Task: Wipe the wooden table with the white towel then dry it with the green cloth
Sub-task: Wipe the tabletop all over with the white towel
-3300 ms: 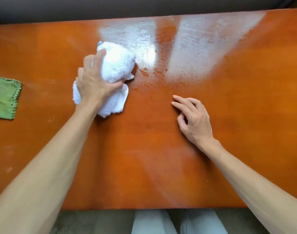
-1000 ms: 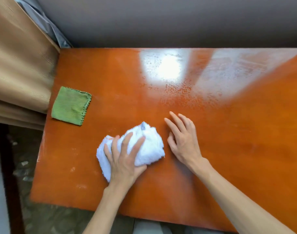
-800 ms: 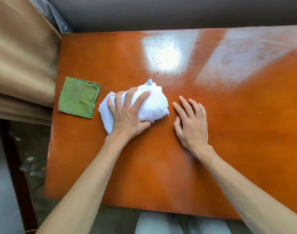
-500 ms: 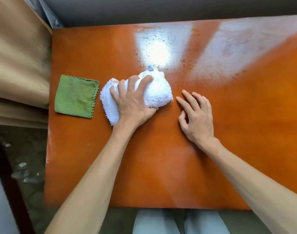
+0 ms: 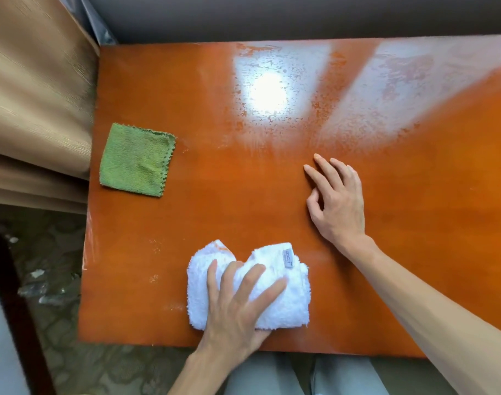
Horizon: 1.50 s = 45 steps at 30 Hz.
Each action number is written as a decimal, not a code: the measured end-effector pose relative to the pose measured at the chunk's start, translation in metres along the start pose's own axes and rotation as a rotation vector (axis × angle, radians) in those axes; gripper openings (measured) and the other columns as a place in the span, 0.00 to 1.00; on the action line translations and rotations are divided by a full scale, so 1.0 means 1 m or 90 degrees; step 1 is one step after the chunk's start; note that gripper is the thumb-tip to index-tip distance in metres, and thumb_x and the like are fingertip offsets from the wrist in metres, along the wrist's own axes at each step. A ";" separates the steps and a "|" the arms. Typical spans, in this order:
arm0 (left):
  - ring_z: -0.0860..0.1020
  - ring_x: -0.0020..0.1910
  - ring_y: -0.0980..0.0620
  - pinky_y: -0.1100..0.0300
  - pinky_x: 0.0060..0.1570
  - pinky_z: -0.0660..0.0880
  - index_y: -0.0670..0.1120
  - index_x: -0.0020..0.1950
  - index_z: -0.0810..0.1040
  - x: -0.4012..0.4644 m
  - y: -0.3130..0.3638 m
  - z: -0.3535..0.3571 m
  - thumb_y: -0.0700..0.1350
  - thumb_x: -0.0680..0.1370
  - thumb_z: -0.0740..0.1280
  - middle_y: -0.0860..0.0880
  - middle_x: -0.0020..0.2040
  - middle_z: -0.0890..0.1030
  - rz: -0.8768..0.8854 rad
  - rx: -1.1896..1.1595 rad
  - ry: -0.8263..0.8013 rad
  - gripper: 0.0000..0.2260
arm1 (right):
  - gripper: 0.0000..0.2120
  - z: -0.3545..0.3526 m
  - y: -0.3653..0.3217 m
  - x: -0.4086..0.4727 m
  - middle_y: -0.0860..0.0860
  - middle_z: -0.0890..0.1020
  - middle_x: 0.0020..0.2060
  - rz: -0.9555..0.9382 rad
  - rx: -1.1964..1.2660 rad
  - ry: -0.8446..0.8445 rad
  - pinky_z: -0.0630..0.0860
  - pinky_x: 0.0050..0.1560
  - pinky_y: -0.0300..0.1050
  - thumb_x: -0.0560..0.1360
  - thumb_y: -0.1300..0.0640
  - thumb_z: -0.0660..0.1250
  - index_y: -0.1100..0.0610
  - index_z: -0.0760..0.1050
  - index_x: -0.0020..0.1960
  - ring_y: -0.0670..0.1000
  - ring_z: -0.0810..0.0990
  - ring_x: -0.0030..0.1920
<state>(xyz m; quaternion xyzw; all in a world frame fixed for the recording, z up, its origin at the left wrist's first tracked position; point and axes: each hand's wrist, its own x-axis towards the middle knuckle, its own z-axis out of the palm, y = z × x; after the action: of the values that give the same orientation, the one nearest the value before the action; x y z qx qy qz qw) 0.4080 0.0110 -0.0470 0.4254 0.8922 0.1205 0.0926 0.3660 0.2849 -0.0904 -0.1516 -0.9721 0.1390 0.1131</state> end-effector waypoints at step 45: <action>0.68 0.63 0.41 0.42 0.64 0.63 0.63 0.70 0.65 0.020 -0.204 -0.075 0.62 0.62 0.66 0.54 0.69 0.68 -0.327 -0.002 0.062 0.35 | 0.23 0.057 -0.176 0.121 0.61 0.76 0.65 -0.229 0.219 -0.106 0.68 0.70 0.52 0.73 0.62 0.67 0.63 0.73 0.67 0.62 0.74 0.65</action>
<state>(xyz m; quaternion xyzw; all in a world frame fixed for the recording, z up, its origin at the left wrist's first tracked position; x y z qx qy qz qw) 0.2252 -0.1084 -0.0371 0.1782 0.9742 0.1145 0.0776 0.1920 0.1493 -0.0689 0.0569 -0.9513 0.2922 0.0801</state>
